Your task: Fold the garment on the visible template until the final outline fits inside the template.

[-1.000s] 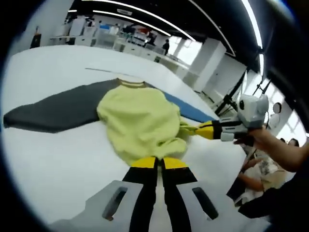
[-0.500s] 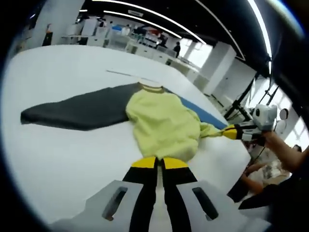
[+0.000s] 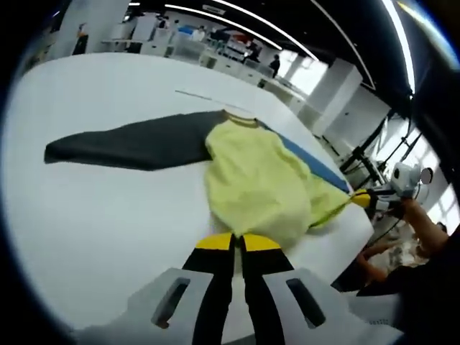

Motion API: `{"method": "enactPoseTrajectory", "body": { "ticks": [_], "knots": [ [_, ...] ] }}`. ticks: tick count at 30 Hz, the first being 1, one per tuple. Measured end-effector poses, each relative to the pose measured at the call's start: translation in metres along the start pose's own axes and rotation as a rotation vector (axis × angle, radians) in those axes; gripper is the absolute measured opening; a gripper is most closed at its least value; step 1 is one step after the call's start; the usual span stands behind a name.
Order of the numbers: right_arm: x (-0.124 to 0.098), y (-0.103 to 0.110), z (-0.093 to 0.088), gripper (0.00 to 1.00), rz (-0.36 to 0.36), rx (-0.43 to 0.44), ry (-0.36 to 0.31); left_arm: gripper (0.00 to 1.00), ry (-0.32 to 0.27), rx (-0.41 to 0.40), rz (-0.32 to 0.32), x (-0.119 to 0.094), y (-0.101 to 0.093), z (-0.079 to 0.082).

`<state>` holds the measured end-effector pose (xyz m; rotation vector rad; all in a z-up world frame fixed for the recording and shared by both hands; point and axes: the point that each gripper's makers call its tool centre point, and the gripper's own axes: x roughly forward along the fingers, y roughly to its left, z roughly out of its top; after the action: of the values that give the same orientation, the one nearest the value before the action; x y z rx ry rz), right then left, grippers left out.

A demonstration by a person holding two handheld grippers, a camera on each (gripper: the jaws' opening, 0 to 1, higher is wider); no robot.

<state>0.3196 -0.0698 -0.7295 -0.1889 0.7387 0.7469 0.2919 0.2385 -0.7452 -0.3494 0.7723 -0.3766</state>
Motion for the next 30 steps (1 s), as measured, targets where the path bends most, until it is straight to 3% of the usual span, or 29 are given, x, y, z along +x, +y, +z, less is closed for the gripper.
{"method": "enactPoseTrajectory", "body": {
  "ticks": [17,24,30],
  "knots": [
    [-0.010,-0.001,-0.044,0.00,-0.005,0.025,0.060,0.00,0.148,-0.067,0.053,-0.004,0.017,-0.045],
    [-0.005,-0.001,-0.066,0.00,-0.006,0.010,0.108,0.00,0.176,-0.069,0.073,-0.001,0.020,-0.054],
    [-0.005,0.001,-0.073,0.03,-0.008,-0.028,0.148,0.01,0.191,-0.034,0.076,-0.001,0.019,-0.057]
  ]
}}
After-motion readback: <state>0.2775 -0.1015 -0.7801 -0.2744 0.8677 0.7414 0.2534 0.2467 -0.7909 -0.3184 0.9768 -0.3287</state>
